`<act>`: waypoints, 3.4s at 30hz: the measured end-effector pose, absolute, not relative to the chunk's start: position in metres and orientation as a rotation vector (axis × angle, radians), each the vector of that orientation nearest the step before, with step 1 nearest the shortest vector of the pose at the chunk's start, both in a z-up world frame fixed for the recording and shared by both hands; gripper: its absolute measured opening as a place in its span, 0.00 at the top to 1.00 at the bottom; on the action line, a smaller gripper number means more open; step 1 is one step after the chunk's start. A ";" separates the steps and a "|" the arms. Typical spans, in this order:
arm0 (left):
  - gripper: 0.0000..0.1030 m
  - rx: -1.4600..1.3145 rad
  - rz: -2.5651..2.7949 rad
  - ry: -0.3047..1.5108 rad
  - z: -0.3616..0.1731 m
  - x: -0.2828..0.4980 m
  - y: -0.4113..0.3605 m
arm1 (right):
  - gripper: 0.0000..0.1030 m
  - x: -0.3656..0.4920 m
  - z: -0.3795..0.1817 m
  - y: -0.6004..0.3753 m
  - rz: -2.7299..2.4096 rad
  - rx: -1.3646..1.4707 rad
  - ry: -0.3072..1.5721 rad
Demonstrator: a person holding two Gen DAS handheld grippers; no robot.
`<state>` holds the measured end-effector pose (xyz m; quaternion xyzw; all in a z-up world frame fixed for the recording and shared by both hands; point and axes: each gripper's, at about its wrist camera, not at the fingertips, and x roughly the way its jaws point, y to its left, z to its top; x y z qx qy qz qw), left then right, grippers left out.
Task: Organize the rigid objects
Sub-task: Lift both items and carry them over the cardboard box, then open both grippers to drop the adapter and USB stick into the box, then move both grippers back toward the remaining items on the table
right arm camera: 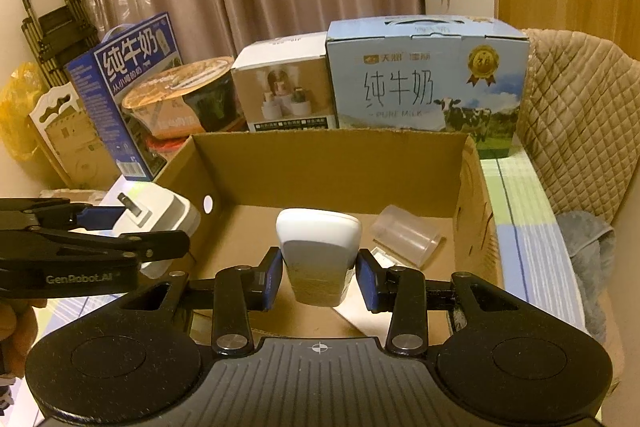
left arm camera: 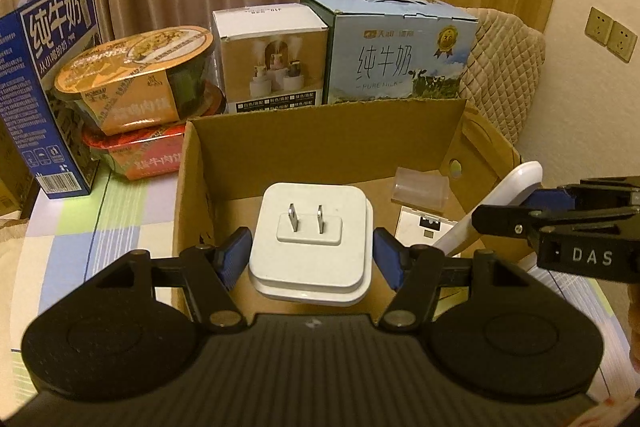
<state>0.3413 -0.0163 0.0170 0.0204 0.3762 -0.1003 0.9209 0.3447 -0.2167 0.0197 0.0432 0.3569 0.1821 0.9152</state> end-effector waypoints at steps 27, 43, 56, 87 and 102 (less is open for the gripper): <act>0.35 0.042 -0.156 0.752 0.018 0.329 0.003 | 0.64 0.342 0.016 -0.193 0.401 0.094 0.756; 0.35 0.045 -0.159 0.740 0.021 0.323 0.002 | 0.39 0.342 0.023 -0.205 0.393 0.162 0.674; 0.35 0.043 -0.154 0.726 0.039 0.306 0.005 | 0.39 0.316 0.034 -0.218 0.380 0.141 0.660; 0.08 0.014 -0.094 0.667 0.057 0.121 0.016 | 0.36 0.114 0.046 -0.242 0.372 0.104 0.594; 0.01 -0.008 -0.054 0.701 0.002 0.080 0.011 | 0.33 0.080 -0.002 -0.265 0.299 0.093 0.678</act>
